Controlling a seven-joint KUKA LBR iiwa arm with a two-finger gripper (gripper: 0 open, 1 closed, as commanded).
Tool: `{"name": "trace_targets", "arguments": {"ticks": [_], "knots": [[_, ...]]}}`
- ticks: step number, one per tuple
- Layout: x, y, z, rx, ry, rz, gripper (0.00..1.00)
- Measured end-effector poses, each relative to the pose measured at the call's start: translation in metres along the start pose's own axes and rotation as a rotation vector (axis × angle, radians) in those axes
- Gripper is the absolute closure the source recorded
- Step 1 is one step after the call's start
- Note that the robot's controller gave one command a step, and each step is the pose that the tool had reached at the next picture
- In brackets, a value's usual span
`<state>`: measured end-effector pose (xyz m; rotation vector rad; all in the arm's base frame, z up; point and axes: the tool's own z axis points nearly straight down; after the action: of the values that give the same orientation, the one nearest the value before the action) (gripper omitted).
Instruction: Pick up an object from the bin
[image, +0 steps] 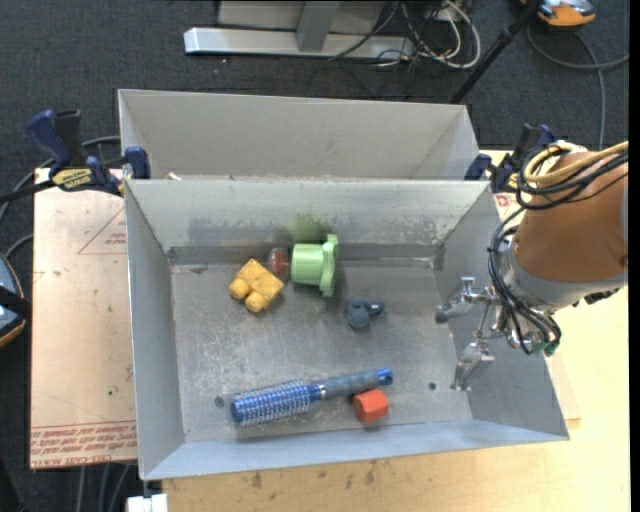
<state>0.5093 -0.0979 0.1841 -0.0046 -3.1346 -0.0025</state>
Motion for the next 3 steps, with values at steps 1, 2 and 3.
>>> {"name": "trace_targets", "arguments": {"ticks": [1, 2, 3], "knots": [[0.016, 0.092, 0.110, 0.005, -0.025, -0.186, 0.00], [0.005, 0.162, 0.084, -0.001, -0.012, -0.322, 0.00], [0.000, 0.204, 0.070, 0.001, -0.009, -0.536, 0.00]]}}
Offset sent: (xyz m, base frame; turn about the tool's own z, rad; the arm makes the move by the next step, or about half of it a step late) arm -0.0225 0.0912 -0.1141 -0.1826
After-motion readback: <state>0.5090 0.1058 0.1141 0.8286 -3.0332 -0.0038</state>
